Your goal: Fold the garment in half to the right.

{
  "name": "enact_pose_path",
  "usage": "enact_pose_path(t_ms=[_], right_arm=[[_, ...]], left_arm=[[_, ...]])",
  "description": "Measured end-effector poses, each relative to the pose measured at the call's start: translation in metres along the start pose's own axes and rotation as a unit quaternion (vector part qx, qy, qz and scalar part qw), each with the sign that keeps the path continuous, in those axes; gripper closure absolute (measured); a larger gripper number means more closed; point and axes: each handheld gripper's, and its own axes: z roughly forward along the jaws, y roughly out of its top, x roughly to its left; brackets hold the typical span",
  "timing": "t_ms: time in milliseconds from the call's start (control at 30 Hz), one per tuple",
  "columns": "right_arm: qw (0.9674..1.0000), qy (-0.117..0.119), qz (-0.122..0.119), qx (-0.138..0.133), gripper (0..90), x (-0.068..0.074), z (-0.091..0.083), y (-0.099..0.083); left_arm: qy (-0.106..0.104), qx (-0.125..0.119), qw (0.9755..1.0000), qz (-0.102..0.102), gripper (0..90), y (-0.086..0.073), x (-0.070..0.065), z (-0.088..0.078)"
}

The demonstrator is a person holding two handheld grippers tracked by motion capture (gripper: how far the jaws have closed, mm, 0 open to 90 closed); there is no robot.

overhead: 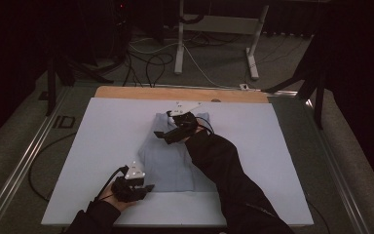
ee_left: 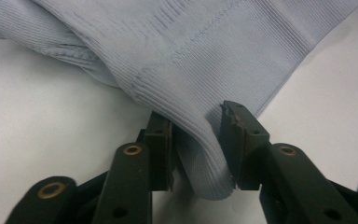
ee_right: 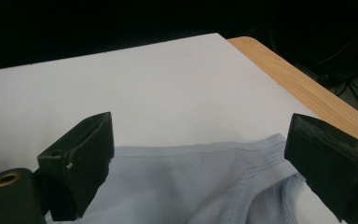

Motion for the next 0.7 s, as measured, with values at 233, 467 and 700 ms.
enact_pose_path(t_ms=[233,467,700], right_arm=[[1.0,0.002,0.002,0.007,8.2,-0.002,0.005,-0.001],[0.9999,0.003,0.005,0.012,8.2,-0.012,0.014,0.002],[0.9995,-0.009,0.022,0.02,8.2,-0.029,0.024,0.007]], left_arm=[[-0.013,0.006,0.9999,0.0,84.4,0.004,-0.003,0.0],[-0.028,-0.022,0.9991,-0.024,85.7,0.008,0.002,-0.007],[-0.034,-0.044,0.9977,-0.039,85.6,0.011,0.003,-0.01]])
